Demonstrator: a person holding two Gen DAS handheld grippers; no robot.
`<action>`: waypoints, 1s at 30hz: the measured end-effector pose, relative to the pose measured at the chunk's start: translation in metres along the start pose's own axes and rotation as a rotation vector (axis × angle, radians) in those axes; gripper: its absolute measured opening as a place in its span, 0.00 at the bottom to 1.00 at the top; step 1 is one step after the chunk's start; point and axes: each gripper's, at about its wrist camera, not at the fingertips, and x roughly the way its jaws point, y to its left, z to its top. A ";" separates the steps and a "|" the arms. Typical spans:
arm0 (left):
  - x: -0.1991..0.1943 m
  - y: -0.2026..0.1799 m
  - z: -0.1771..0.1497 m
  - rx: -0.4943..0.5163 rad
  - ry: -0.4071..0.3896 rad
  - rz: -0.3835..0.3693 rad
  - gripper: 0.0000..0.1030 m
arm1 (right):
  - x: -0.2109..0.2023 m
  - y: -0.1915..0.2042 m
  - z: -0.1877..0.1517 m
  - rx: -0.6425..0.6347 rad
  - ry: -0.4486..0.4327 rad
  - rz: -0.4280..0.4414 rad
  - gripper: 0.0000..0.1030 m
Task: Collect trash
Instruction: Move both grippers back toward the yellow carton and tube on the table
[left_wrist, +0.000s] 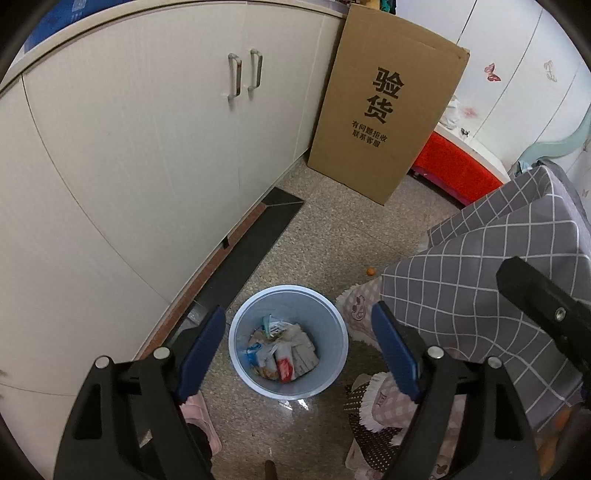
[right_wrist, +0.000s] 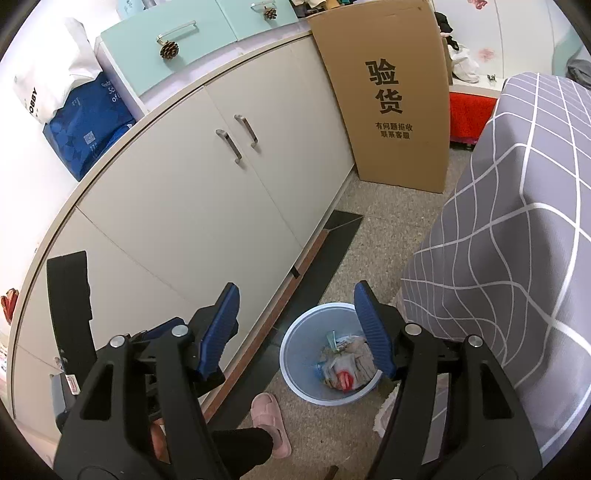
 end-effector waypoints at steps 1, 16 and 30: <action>-0.002 0.000 0.000 0.002 -0.005 0.003 0.77 | -0.001 0.000 0.000 -0.001 0.000 0.003 0.62; -0.105 0.000 -0.001 -0.034 -0.216 0.044 0.78 | -0.066 0.024 0.009 -0.014 -0.084 0.113 0.64; -0.179 -0.105 -0.001 0.079 -0.356 -0.044 0.79 | -0.178 -0.041 0.022 0.039 -0.280 0.105 0.66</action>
